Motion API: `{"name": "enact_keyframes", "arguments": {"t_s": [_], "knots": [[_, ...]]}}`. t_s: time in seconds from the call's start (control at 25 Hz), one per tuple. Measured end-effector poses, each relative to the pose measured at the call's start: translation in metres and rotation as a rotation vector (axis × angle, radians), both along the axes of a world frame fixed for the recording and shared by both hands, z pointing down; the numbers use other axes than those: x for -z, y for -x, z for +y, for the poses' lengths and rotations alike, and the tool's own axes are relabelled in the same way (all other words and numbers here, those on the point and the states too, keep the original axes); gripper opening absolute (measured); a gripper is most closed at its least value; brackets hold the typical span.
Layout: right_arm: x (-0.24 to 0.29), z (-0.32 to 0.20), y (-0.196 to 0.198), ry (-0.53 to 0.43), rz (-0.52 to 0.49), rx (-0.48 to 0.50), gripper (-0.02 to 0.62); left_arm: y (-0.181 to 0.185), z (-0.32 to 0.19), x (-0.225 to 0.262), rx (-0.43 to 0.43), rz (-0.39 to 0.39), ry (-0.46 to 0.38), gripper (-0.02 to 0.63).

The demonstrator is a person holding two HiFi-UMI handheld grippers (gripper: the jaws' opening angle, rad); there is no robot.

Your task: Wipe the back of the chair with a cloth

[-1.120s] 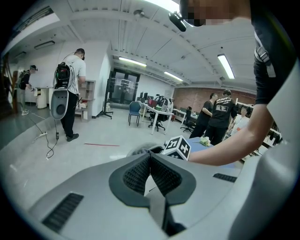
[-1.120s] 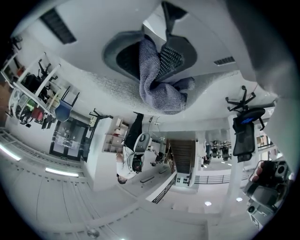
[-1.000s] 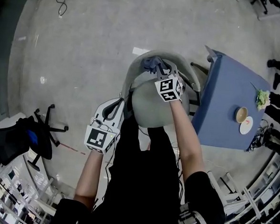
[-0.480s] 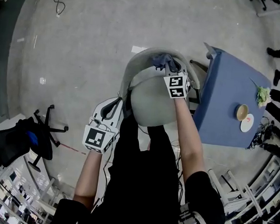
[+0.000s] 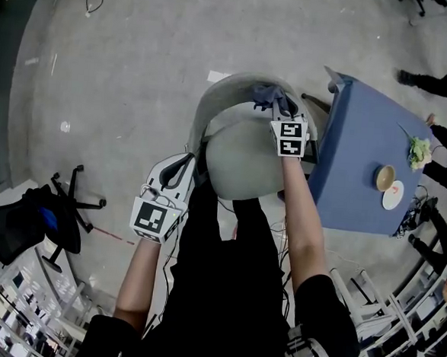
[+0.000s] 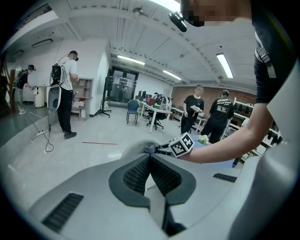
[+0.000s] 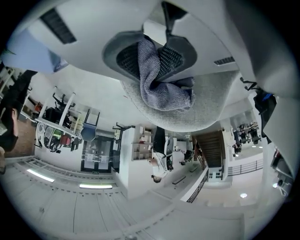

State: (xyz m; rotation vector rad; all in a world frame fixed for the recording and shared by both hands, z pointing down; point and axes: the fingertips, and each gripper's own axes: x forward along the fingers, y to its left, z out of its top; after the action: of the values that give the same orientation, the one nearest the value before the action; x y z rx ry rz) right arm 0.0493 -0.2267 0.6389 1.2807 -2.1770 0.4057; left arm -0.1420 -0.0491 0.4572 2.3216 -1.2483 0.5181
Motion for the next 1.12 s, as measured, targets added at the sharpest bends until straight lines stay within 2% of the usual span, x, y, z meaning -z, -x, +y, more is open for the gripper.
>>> {"name": "enact_keyframes", "arguments": {"t_s": [0.32,0.52,1.12], "knots": [[-0.013,0.005,-0.022,0.016,0.001,-0.060,0.083,0.003,0.002,-0.008,0.015,-0.003,0.003,0.023],[-0.031,0.010,-0.030,0.046,0.005,-0.066,0.083,0.002,0.006,-0.016,0.028,-0.011,0.006,0.023],[-0.063,0.012,-0.016,0.066,-0.010,-0.043,0.081,0.001,0.013,-0.042,0.052,-0.024,0.024,0.023]]}}
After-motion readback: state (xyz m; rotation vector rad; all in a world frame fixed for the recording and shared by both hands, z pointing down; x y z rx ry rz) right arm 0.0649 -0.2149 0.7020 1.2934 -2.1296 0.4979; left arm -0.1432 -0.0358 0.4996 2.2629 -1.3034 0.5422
